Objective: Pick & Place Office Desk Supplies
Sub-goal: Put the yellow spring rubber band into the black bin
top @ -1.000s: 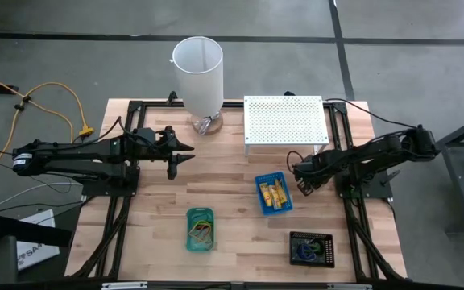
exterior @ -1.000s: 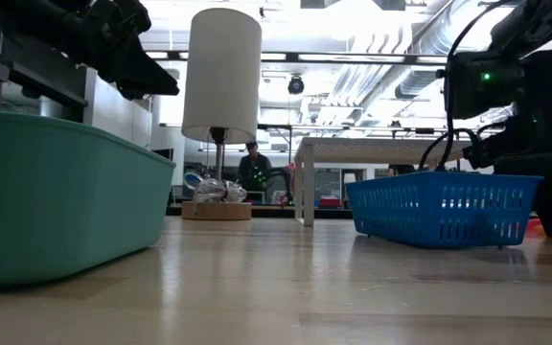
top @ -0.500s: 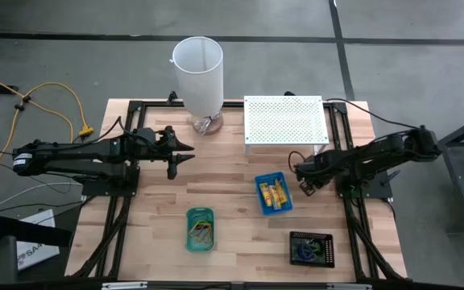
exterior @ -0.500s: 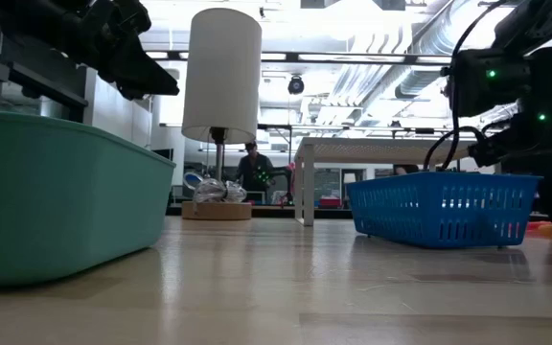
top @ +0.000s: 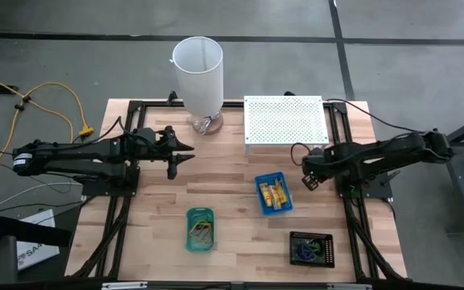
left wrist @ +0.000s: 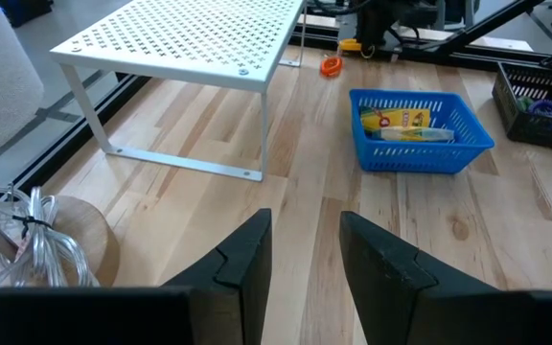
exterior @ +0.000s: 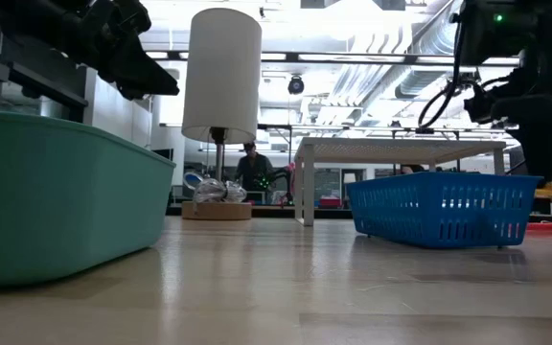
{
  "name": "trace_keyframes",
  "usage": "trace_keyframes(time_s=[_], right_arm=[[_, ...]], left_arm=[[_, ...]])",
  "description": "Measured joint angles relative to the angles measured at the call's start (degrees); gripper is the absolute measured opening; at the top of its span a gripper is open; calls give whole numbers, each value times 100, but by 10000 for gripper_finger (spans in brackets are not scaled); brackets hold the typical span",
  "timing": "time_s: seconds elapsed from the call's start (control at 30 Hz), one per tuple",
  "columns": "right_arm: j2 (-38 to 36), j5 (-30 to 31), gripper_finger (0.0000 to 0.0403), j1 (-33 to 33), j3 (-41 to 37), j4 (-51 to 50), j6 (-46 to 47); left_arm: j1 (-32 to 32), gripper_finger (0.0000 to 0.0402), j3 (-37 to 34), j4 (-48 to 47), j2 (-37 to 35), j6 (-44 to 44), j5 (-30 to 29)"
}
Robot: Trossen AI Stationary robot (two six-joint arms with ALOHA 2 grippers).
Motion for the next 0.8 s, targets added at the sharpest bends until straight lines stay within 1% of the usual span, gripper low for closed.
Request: trace_keyframes(time_s=[0.33, 0.47, 0.8], right_arm=[[0, 7, 24, 183, 11, 49, 0], [0, -44, 24, 566, 14, 279, 7], [0, -314, 24, 1807, 24, 908, 123]], left_arm=[[0, 119, 0, 0, 2, -2, 0], [1, 119, 0, 1, 1, 0, -1], [2, 119, 0, 2, 2, 0, 0]])
